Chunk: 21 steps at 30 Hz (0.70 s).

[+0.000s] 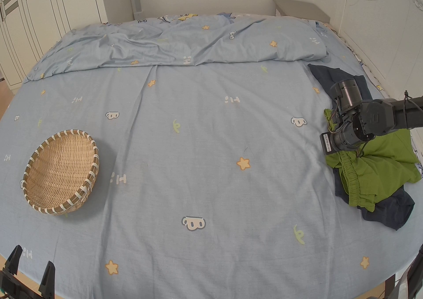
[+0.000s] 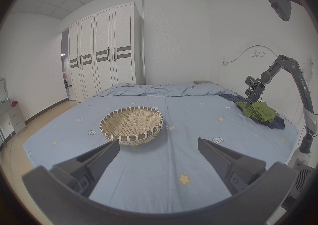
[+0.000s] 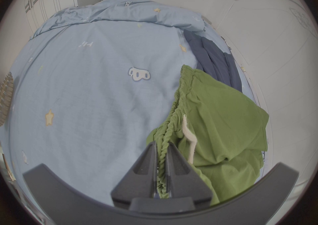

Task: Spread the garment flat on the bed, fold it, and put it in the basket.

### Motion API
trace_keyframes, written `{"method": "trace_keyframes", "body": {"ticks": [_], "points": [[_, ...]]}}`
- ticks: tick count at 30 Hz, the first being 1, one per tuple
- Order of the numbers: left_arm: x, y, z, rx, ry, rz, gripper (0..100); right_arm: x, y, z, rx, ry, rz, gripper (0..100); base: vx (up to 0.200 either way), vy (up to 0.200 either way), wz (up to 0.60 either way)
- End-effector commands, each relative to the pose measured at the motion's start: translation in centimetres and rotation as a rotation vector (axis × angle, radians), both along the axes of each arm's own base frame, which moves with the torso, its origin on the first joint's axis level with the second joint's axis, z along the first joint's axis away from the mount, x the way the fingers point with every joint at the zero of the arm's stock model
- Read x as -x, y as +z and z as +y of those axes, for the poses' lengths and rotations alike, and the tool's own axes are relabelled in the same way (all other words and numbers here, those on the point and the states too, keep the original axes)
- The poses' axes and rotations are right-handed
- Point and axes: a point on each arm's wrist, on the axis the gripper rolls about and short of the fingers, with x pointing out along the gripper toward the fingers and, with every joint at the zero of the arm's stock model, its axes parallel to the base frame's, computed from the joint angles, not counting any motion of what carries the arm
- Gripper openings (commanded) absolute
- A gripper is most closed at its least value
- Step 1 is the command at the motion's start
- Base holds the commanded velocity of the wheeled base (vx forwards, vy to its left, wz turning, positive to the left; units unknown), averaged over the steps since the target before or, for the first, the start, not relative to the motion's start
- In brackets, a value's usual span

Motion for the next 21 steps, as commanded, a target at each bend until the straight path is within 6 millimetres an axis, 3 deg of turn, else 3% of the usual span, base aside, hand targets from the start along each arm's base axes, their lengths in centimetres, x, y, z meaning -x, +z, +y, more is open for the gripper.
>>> {"method": "trace_keyframes", "body": {"ticks": [1,9,15,17,18,21], "points": [[0.0,-0.5,0.0,0.000,0.001,0.000,100,1.0,3.3,0.9,-0.066,0.002,-0.033,0,0.000,0.000,0.00],[0.0,-0.5,0.0,0.000,0.001,0.000,100,6.2,11.4,4.2,-0.394,0.147,0.075,0,0.000,0.000,0.00],[0.0,-0.5,0.0,0.000,0.001,0.000,100,8.9,13.6,7.5,-0.512,0.264,0.126,0,0.000,0.000,0.00],[0.0,-0.5,0.0,0.002,0.001,0.000,100,10.4,13.9,9.8,-0.534,0.332,0.133,0,0.000,0.000,0.00],[0.0,-0.5,0.0,0.000,0.001,0.000,100,10.5,13.9,10.0,-0.534,0.335,0.133,0,0.000,0.000,0.00],[0.0,-0.5,0.0,0.000,0.001,0.000,100,12.4,14.6,13.6,-0.602,0.424,0.102,0,0.000,0.000,0.00]]}}
